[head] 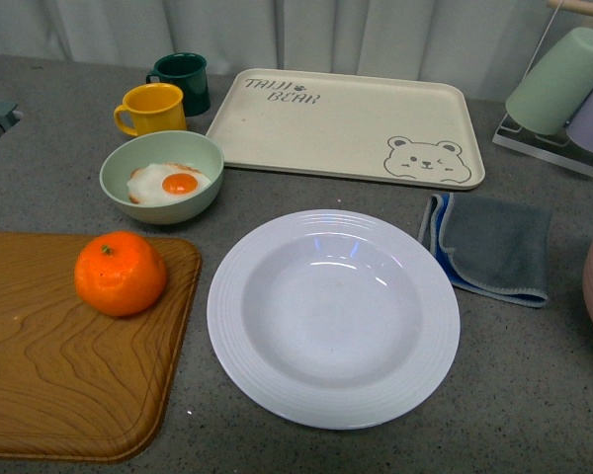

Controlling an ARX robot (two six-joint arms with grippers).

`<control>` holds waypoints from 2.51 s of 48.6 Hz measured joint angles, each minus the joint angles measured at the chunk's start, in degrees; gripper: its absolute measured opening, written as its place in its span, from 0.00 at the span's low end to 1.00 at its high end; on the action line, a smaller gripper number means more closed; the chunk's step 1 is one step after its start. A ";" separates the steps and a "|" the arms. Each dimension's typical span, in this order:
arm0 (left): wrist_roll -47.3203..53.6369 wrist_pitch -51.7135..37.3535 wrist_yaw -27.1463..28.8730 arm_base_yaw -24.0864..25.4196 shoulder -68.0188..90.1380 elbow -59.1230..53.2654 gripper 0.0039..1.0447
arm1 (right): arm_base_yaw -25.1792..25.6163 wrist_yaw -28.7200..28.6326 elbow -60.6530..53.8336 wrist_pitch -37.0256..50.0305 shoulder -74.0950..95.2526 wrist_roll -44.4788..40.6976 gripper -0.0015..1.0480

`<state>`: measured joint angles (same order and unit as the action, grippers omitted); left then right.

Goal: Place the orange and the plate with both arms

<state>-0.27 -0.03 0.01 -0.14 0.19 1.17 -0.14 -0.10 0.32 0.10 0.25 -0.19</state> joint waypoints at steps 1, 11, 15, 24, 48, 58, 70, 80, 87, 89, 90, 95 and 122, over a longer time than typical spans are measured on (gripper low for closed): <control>0.02 0.00 0.00 0.00 0.00 0.00 0.94 | 0.00 0.00 0.00 0.00 0.00 0.00 0.91; 0.00 0.00 0.00 0.00 0.00 0.00 0.94 | 0.00 0.00 0.00 0.00 0.00 0.00 0.91; 0.00 0.00 0.00 0.00 0.00 0.00 0.94 | 0.00 0.00 0.00 0.00 0.00 0.00 0.91; 0.00 0.00 0.00 0.00 0.00 0.00 0.94 | 0.00 0.00 0.00 0.00 0.00 0.00 0.91; -5.29 0.09 4.87 -1.92 25.81 6.95 0.94 | 0.00 -0.02 0.00 0.00 -0.02 0.00 0.91; -6.23 -15.21 3.17 -5.73 56.04 14.53 0.94 | 0.00 -0.02 0.00 0.00 -0.04 0.00 0.91; -5.01 -23.04 1.51 -5.27 81.92 22.67 0.94 | 0.00 -0.02 0.00 0.00 -0.04 0.00 0.91; -5.75 -22.53 0.26 -5.53 90.29 27.39 0.94 | 0.00 0.00 0.00 0.00 -0.04 0.00 0.91; -4.70 -21.16 -1.55 -6.99 94.31 29.92 0.94 | 0.00 -0.02 0.00 0.00 -0.04 0.00 0.91; -4.48 -20.96 -1.79 -7.37 95.25 30.38 0.94 | 0.00 -0.02 0.00 0.00 -0.04 0.00 0.91; -4.48 -20.94 -1.95 -7.48 95.54 30.49 0.94 | 0.00 -0.02 0.00 0.00 -0.04 0.00 0.91; -4.52 -20.41 -2.45 -8.31 98.07 31.95 0.94 | 0.00 -0.02 0.00 0.00 -0.04 0.00 0.91; -4.85 -17.99 -3.65 -8.90 104.19 35.78 0.94 | 0.00 0.00 0.00 0.00 -0.04 0.00 0.91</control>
<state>-5.13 -18.02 -3.64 -9.04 104.38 36.95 -0.14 -0.10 0.32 0.10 0.21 -0.19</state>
